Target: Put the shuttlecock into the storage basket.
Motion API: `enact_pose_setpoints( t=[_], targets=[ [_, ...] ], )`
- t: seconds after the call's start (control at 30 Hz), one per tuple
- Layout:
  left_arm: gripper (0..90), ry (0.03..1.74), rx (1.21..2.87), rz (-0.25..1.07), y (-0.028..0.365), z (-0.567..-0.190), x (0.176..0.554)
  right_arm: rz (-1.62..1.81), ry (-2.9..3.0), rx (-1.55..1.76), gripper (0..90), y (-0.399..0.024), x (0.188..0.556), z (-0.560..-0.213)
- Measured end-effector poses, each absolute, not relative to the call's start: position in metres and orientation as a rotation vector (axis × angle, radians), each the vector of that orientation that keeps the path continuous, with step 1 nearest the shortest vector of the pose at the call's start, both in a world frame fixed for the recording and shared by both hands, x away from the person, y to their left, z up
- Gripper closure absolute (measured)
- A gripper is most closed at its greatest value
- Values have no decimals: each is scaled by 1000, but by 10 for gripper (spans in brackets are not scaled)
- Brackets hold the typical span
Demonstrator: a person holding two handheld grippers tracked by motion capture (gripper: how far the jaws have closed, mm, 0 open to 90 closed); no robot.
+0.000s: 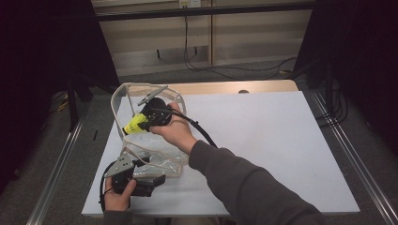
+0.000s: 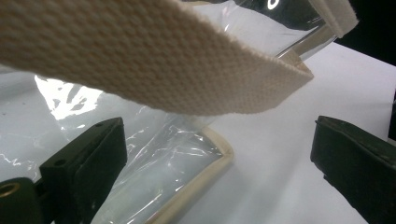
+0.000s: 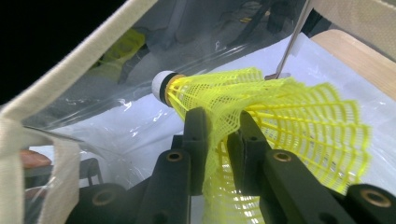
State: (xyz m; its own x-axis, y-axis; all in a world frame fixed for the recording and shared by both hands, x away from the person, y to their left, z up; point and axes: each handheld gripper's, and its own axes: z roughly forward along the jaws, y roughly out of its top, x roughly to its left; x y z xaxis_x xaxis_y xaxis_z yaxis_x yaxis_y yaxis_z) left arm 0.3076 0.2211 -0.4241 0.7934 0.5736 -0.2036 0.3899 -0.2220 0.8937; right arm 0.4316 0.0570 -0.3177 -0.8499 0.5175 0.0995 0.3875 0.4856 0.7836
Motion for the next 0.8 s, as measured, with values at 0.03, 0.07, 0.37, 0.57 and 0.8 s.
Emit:
enact_pose_setpoints(
  t=[0.03, 0.07, 0.37, 0.57, 0.8],
  targets=[
    [36, 736, 1847, 202, 221, -424, 308, 1294, 2578, 790, 778, 57, 432, -319],
    [36, 741, 1844, 208, 221, -424, 307, 1293, 2579, 788, 778, 58, 432, -320],
    [37, 740, 1852, 217, 222, -424, 307, 1266, 2596, 779, 778, 63, 434, -328],
    [37, 747, 1849, 222, 222, -424, 306, 1258, 2602, 780, 777, 66, 435, -334],
    [38, 733, 1852, 203, 223, -425, 307, 1248, 2611, 788, 776, 69, 438, -344]
  ],
)
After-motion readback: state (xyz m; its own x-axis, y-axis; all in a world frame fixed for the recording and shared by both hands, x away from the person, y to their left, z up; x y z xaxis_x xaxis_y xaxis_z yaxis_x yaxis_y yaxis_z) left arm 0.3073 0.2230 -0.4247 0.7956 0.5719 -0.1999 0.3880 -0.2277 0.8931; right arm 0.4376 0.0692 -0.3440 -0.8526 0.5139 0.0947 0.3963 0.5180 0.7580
